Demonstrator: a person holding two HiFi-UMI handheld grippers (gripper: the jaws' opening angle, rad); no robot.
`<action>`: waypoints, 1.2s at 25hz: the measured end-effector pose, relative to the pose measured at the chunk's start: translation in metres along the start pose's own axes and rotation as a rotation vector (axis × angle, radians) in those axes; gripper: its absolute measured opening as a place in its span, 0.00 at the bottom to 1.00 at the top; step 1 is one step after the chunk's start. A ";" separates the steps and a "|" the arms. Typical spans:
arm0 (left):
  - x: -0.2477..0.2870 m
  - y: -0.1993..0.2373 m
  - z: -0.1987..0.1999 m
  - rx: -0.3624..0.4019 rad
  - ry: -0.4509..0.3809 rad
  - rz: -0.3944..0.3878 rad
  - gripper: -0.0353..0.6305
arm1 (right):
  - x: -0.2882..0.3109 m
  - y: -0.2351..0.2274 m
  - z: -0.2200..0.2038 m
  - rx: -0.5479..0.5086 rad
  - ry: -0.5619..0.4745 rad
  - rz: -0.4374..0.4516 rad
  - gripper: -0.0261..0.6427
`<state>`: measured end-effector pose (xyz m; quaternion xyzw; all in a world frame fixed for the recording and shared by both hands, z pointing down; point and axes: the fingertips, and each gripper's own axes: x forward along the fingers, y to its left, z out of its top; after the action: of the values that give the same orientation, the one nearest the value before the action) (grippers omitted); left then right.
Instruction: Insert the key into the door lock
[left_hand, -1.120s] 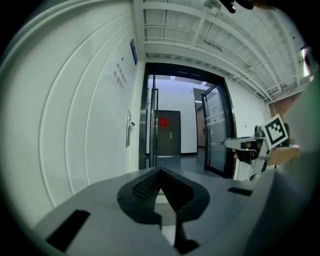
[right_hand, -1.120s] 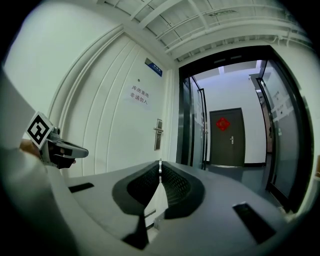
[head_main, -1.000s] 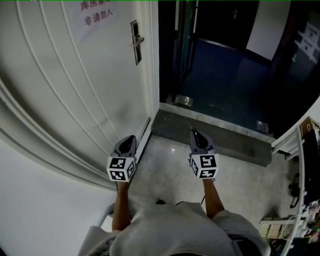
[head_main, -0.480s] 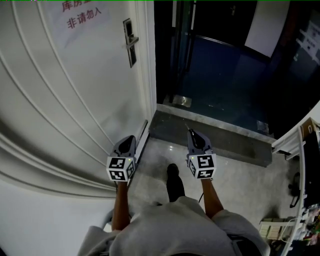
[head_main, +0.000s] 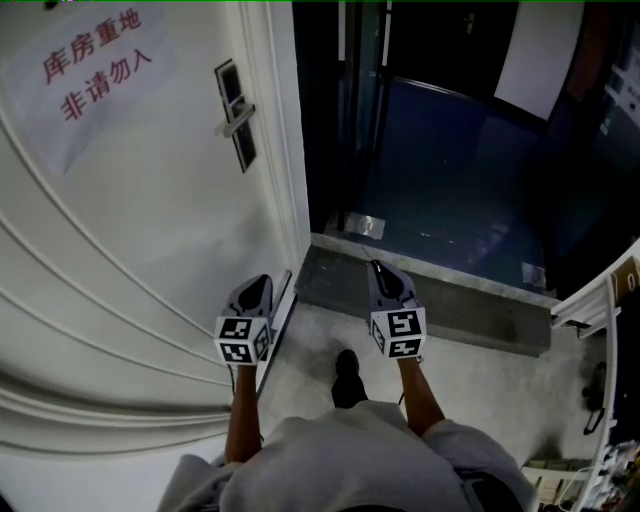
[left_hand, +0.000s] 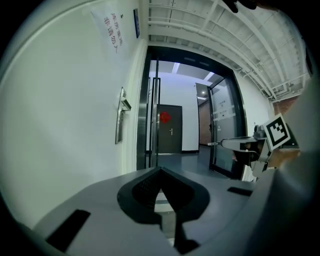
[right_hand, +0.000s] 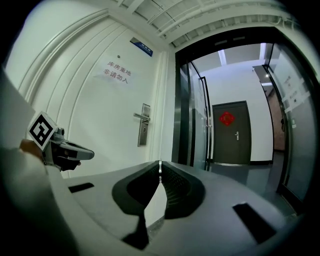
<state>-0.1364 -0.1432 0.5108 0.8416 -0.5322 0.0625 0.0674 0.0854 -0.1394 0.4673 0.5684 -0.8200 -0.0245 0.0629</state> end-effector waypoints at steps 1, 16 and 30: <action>0.019 0.001 0.005 -0.002 0.003 -0.005 0.08 | 0.015 -0.012 0.003 0.001 0.001 -0.001 0.08; 0.257 0.023 0.070 0.016 0.007 -0.006 0.08 | 0.209 -0.153 0.022 -0.007 -0.003 0.038 0.08; 0.326 0.042 0.071 0.013 0.048 0.009 0.08 | 0.281 -0.191 0.005 0.013 0.033 0.068 0.08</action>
<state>-0.0334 -0.4637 0.5006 0.8379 -0.5337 0.0864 0.0745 0.1646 -0.4698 0.4626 0.5409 -0.8378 -0.0075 0.0737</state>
